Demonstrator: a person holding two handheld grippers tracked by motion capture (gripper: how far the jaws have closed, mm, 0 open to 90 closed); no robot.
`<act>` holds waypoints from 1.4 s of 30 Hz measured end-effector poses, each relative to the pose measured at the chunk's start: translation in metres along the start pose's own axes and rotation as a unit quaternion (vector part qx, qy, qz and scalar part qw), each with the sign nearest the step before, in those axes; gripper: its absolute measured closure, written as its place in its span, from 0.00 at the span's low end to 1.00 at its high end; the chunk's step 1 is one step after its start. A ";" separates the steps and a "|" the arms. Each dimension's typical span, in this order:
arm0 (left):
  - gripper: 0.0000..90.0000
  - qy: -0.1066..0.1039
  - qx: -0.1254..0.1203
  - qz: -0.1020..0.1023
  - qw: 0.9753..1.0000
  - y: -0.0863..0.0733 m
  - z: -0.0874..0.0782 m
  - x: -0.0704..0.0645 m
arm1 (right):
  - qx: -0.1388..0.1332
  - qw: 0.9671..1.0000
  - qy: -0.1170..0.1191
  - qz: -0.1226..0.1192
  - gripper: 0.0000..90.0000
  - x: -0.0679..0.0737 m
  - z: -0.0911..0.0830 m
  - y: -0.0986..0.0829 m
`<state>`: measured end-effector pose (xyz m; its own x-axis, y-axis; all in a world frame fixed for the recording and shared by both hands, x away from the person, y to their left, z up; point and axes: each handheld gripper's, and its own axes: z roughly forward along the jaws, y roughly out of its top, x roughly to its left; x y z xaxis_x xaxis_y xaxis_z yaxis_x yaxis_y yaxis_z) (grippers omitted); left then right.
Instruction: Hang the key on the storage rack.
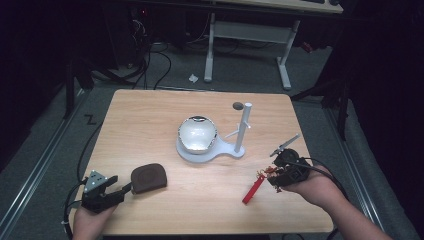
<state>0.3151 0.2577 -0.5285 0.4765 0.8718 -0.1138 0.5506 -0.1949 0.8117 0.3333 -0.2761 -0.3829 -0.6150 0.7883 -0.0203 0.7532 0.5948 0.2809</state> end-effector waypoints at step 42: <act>0.41 -0.003 -0.011 -0.016 1.000 -0.003 -0.005 0.009 | -0.020 0.998 -0.035 -0.042 0.70 0.002 -0.066 0.071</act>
<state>0.3145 0.2684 -0.5287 0.4625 0.8750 -0.1434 0.5507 -0.1567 0.8199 0.3706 -0.2428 -0.2995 -0.6568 0.7458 -0.1111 0.6893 0.6536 0.3126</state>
